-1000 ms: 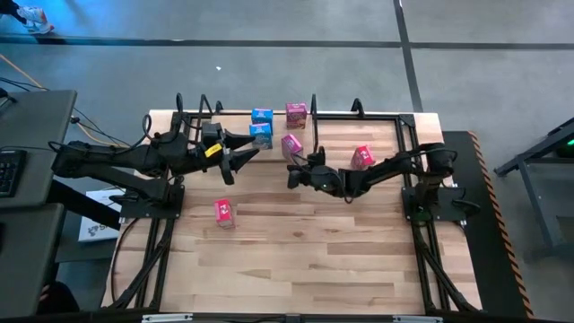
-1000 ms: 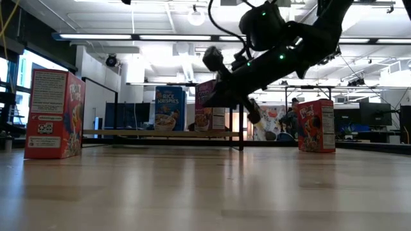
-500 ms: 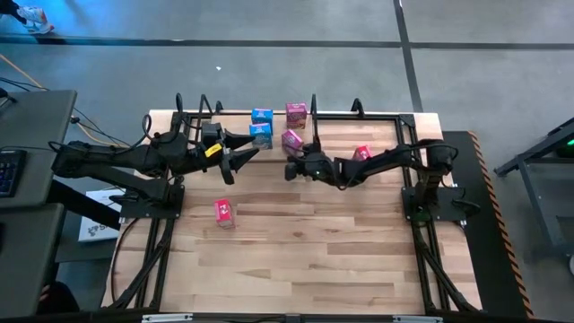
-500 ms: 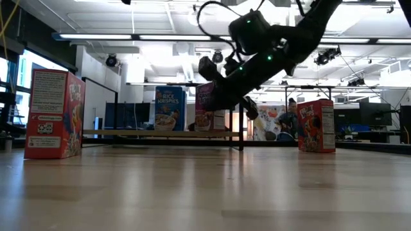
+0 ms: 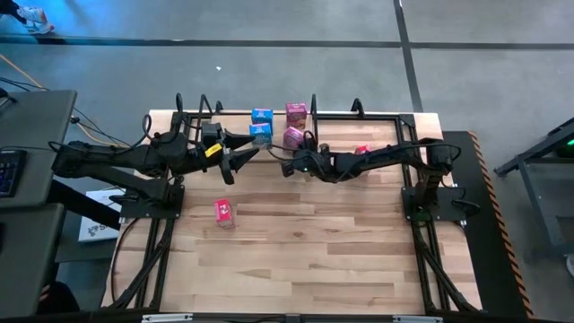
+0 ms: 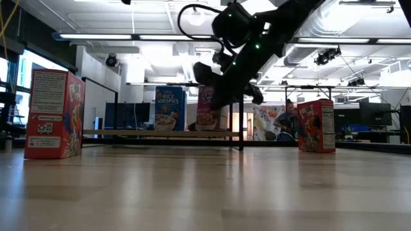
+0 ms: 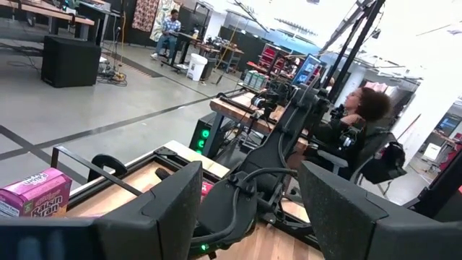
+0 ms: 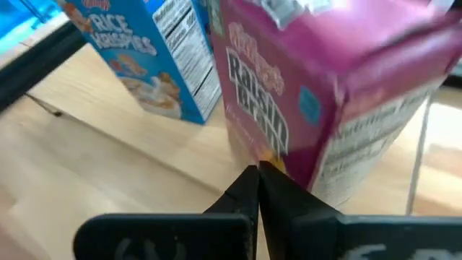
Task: Stack cereal on shelf
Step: Put the purple cereal box on the shelf aligned with the other purple cereal box
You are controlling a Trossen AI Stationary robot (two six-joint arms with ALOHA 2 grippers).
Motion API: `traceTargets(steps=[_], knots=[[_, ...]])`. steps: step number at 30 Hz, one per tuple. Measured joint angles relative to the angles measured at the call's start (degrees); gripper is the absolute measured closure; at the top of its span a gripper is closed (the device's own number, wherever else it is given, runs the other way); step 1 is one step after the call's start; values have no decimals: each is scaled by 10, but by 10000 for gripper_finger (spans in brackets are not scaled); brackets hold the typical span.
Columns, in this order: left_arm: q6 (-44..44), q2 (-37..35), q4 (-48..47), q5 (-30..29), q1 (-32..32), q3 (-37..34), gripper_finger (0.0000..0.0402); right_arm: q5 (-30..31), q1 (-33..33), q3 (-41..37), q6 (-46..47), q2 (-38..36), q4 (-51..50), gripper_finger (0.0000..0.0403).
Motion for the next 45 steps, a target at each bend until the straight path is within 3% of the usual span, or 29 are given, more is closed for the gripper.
traceTargets(steps=[7,11,14,23,27,34,38,41,45], knots=[[0,0,0,0,0,0,179,20,0,41,-43,0,-61,403],[0,0,0,0,0,0,179,-7,0,48,-45,0,-66,403],[0,0,0,0,0,0,179,-33,2,48,-30,0,-77,403],[-1,0,0,0,0,0,179,-30,0,48,60,0,-87,403],[0,0,0,0,0,0,179,-41,5,48,56,0,-81,403],[0,0,0,0,0,0,179,-83,34,52,-47,-8,-108,403],[0,0,4,0,0,0,179,-104,64,108,-185,-7,-191,403],[1,0,30,0,0,0,179,-69,91,184,-276,31,-293,403],[1,0,74,1,0,0,179,37,111,297,-355,119,-428,403]])
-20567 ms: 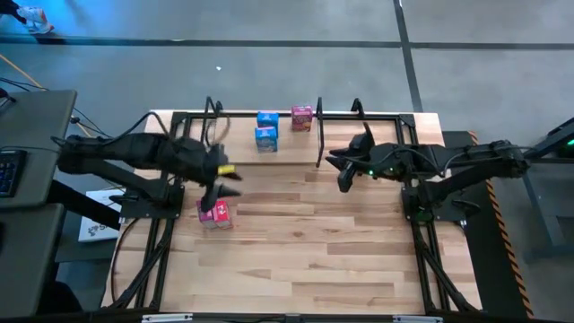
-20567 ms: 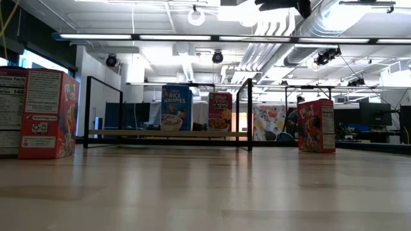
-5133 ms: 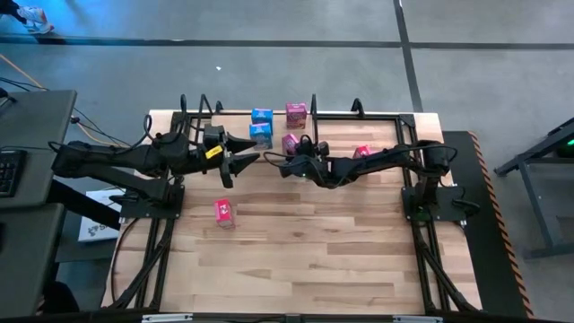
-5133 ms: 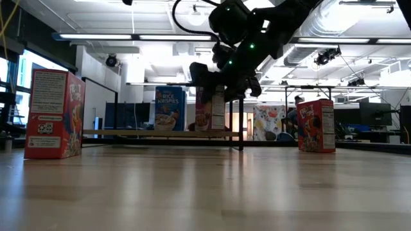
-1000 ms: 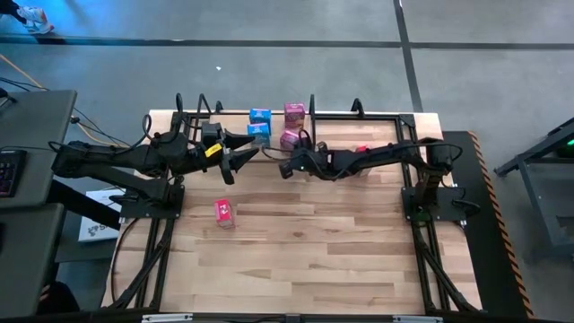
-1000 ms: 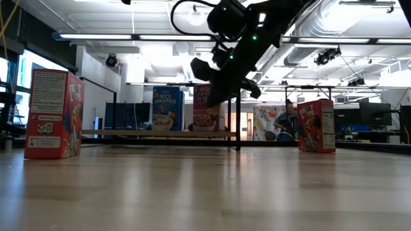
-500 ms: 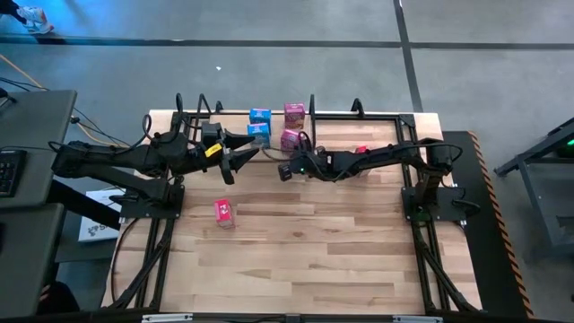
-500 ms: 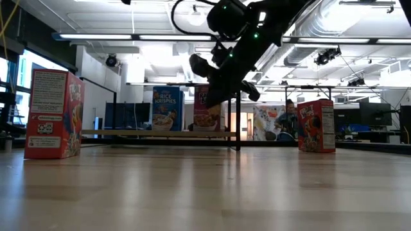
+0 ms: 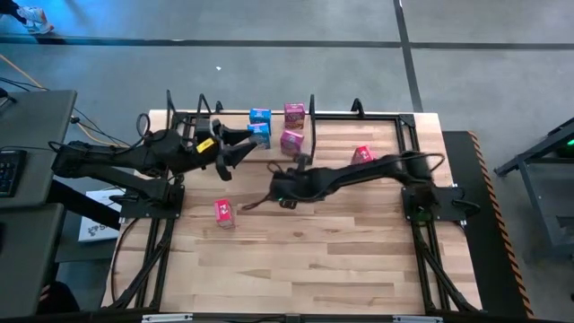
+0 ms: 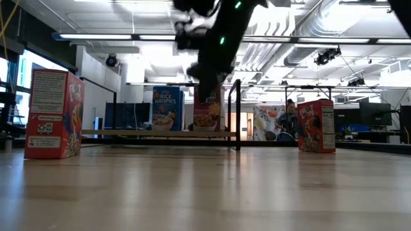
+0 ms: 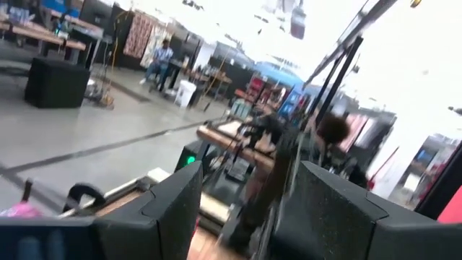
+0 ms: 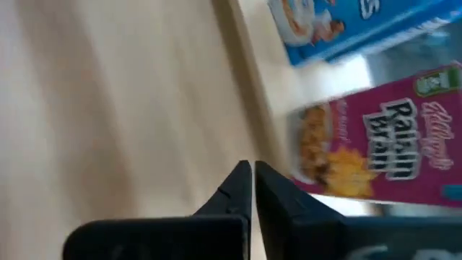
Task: Stack cereal on shelf
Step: Put the purple cereal box on the shelf aligned with the other purple cereal box
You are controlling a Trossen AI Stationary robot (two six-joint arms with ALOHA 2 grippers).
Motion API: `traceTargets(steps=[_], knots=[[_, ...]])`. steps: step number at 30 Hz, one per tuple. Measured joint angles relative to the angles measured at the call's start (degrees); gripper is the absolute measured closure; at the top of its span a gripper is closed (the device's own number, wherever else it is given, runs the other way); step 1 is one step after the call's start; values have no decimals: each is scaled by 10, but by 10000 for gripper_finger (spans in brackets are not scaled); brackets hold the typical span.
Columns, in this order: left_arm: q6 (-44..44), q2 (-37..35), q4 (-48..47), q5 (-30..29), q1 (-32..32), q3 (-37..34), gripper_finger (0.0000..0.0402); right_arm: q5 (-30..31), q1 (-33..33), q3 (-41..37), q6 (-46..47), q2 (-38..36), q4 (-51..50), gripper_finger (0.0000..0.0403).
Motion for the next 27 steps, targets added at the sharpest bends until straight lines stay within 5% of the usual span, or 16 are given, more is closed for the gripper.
traceTargets(steps=[7,12,27], knots=[[0,-6,26,0,0,0,179,158,-9,119,-45,132,-117,403],[1,-7,25,0,0,0,179,157,-14,161,-57,186,-134,403],[15,-7,25,0,0,0,179,205,-32,172,-38,188,-189,403]])
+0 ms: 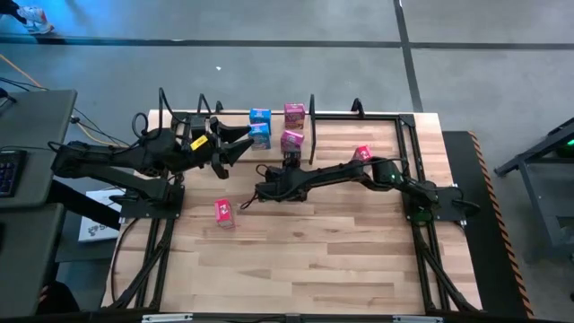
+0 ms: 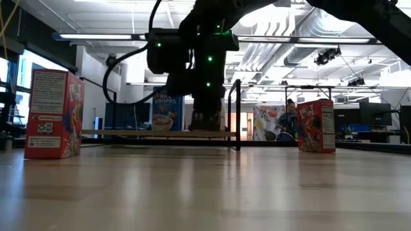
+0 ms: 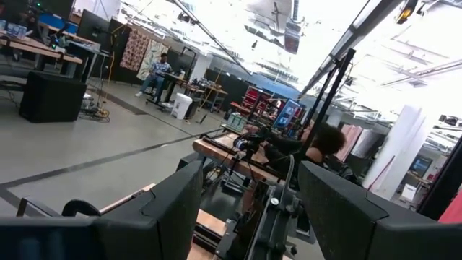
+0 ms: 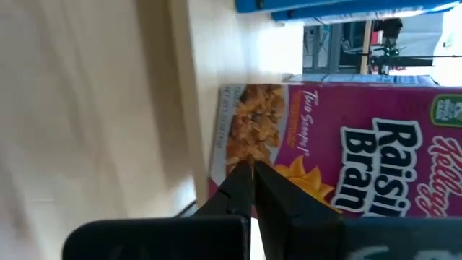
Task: Stack cereal on shelf
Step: Put the purple cereal box on the shelf aligned with the other purple cereal box, then put the left red cereal box on the shelf
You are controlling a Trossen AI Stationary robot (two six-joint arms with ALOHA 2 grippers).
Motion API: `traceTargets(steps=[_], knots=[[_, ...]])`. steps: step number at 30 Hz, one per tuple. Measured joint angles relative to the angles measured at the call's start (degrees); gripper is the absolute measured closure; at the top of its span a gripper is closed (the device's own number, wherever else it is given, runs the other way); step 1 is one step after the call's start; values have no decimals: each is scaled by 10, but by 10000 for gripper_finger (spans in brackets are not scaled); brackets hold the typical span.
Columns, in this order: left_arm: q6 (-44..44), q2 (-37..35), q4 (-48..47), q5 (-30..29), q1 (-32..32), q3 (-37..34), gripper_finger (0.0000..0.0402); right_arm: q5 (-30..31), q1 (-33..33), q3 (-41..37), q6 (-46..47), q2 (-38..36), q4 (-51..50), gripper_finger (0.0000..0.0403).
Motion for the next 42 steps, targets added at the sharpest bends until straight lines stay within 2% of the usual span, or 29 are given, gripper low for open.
traceTargets(steps=[7,20,25,30,34,38,42], knots=[[0,0,0,0,0,0,179,16,-17,0,0,0,-28,403],[0,0,-1,0,0,0,179,6,-38,0,3,0,-29,403],[24,-5,-13,4,0,-1,179,-44,-30,-2,34,-12,-47,403],[24,-42,-73,5,0,-1,179,-145,-4,-15,101,-74,-52,403],[23,-67,-126,5,0,-1,179,-191,32,-125,125,-177,34,403],[18,-78,-171,7,0,-1,179,-249,74,-317,193,-334,141,403],[9,-75,-202,44,-3,-1,179,-303,114,-494,308,-495,331,403]])
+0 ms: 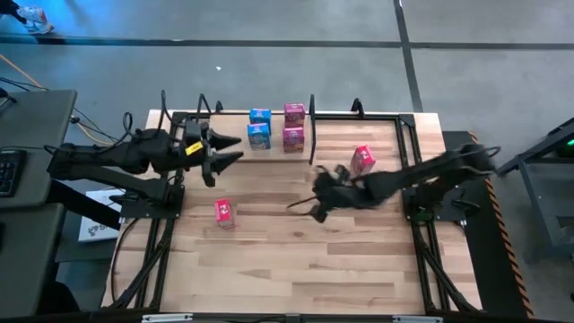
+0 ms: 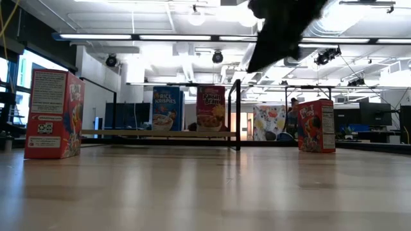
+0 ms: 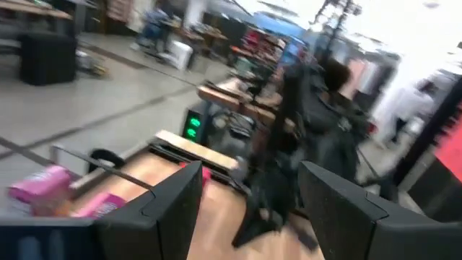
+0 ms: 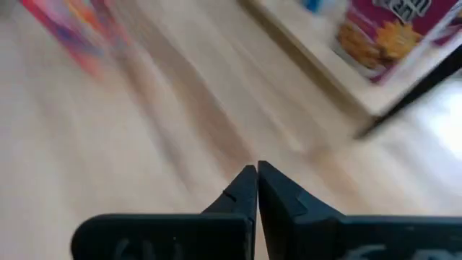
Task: Stack cereal on shelf
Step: Put the left red cereal box on the shelf
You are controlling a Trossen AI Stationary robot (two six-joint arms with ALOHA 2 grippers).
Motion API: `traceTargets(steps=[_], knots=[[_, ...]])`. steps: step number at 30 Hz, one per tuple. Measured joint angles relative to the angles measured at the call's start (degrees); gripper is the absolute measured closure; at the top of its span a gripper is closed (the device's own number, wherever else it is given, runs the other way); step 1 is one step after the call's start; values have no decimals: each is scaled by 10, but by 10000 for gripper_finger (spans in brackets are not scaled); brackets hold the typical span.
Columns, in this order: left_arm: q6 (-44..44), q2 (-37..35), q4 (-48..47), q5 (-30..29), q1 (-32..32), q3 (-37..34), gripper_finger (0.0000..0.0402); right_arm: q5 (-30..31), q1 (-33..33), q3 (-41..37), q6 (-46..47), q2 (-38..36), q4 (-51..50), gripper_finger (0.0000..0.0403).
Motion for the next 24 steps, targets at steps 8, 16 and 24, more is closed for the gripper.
traceTargets(steps=[8,16,24], knots=[[-29,-1,115,32,-65,-107,179,61,32,-208,94,-166,354,403],[-27,0,95,-9,-109,-159,179,54,17,-215,102,-186,383,338],[78,9,-139,67,-115,-77,176,16,-11,-181,68,-186,357,179]])
